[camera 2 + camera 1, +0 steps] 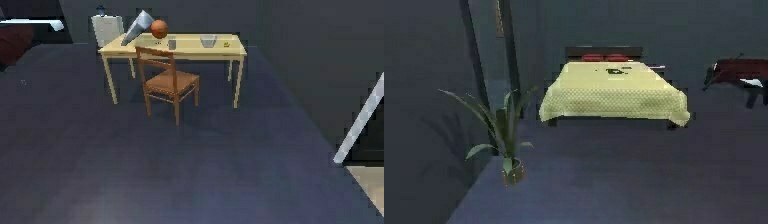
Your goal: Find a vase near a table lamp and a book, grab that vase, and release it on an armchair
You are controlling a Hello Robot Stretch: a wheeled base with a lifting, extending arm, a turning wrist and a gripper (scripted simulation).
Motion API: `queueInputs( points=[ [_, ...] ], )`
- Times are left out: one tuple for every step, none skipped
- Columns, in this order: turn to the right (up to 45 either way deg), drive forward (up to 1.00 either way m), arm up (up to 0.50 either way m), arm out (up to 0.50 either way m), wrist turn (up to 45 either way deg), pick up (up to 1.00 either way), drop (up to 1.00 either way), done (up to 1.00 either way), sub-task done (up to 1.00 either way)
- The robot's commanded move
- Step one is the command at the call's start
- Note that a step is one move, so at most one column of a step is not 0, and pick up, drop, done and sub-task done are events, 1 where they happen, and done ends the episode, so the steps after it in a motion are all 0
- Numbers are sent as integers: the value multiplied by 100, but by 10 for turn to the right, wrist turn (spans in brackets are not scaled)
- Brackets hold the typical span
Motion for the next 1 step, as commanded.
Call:
queueInputs(
  points=[
    [0, 100, 0, 0, 0, 0, 0, 0, 0]
  ],
)
